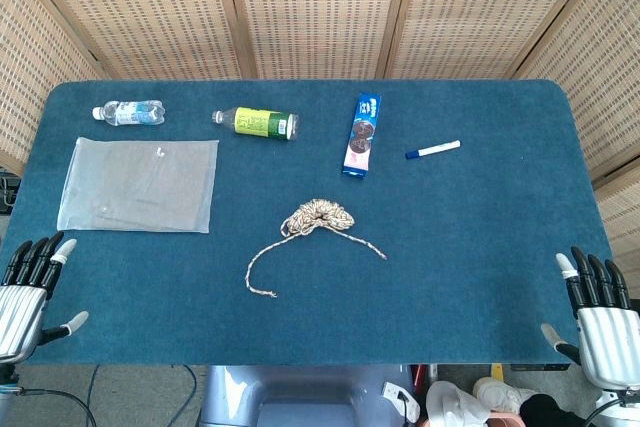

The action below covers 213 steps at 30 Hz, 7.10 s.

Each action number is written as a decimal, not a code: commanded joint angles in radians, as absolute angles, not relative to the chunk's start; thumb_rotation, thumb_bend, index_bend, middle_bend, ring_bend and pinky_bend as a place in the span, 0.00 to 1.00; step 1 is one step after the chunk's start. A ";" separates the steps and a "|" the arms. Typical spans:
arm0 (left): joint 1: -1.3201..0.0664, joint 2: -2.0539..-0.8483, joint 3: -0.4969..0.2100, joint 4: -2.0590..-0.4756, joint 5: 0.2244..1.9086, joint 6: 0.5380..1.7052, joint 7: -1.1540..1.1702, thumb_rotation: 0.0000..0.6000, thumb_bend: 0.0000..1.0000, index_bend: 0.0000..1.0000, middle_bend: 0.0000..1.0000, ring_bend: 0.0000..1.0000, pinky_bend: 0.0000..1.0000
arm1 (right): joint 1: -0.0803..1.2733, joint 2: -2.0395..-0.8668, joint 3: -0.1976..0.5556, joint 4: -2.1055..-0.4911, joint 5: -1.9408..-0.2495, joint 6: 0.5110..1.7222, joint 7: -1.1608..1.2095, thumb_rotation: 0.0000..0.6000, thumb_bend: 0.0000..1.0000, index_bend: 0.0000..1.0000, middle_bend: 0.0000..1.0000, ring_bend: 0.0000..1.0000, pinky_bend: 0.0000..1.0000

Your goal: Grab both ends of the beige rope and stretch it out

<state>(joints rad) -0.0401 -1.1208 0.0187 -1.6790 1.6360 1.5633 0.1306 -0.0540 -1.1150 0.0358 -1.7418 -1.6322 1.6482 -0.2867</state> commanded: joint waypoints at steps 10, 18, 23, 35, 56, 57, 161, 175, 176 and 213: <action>-0.043 -1.129 0.013 -1.685 1.628 1.558 0.146 1.00 0.03 0.00 0.00 0.00 0.00 | 0.085 -1.127 0.090 -1.743 -1.621 1.475 -0.238 1.00 0.00 0.09 0.00 0.00 0.00; -0.052 -1.130 0.008 -1.700 1.611 1.534 0.178 1.00 0.03 0.00 0.00 0.00 0.00 | 0.327 -1.190 0.192 -1.783 -1.504 1.169 -0.017 1.00 0.05 0.35 0.00 0.00 0.00; -0.061 -1.140 -0.001 -1.702 1.588 1.515 0.202 1.00 0.03 0.00 0.00 0.00 0.00 | 0.430 -1.289 0.241 -1.764 -1.333 1.048 -0.157 1.00 0.17 0.38 0.00 0.00 0.00; -0.079 -1.141 0.001 -1.707 1.557 1.464 0.233 1.00 0.03 0.00 0.00 0.00 0.00 | 0.582 -1.476 0.274 -1.658 -1.015 0.945 -0.382 1.00 0.30 0.45 0.00 0.00 0.00; -0.095 -1.128 0.007 -1.720 1.530 1.426 0.235 1.00 0.03 0.00 0.00 0.00 0.00 | 0.736 -1.730 0.272 -1.444 -0.667 1.019 -0.610 1.00 0.30 0.45 0.00 0.00 0.00; -0.096 -1.128 0.008 -1.720 1.530 1.424 0.234 1.00 0.03 0.00 0.00 0.00 0.00 | 0.736 -1.730 0.268 -1.448 -0.662 1.016 -0.610 1.00 0.30 0.45 0.00 0.00 0.00; -0.747 -1.657 0.057 -1.174 1.730 0.920 0.060 1.00 0.37 0.53 0.00 0.00 0.00 | 0.776 -1.802 0.197 -1.342 -0.780 0.986 -0.625 1.00 0.43 0.69 0.05 0.00 0.00; -0.755 -1.663 0.071 -1.174 1.701 0.913 0.077 1.00 0.40 0.61 0.00 0.00 0.00 | 0.778 -1.800 0.197 -1.347 -0.777 0.991 -0.630 1.00 0.43 0.69 0.05 0.00 0.00; -0.756 -1.664 0.071 -1.175 1.699 0.913 0.079 1.00 0.40 0.63 0.00 0.00 0.00 | 0.778 -1.799 0.197 -1.348 -0.777 0.992 -0.630 1.00 0.43 0.69 0.05 0.00 0.00; -0.668 -1.468 0.010 -0.983 1.564 1.056 -0.082 1.00 0.48 0.79 0.00 0.00 0.00 | 0.718 -1.650 0.136 -1.305 -1.012 1.082 -0.568 1.00 0.43 0.73 0.09 0.00 0.00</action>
<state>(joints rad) -0.6773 -1.4786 0.0173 -1.0079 1.5751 1.0471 -0.0583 0.7235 -1.6604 0.1404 -1.3120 -1.0025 1.0746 -0.5641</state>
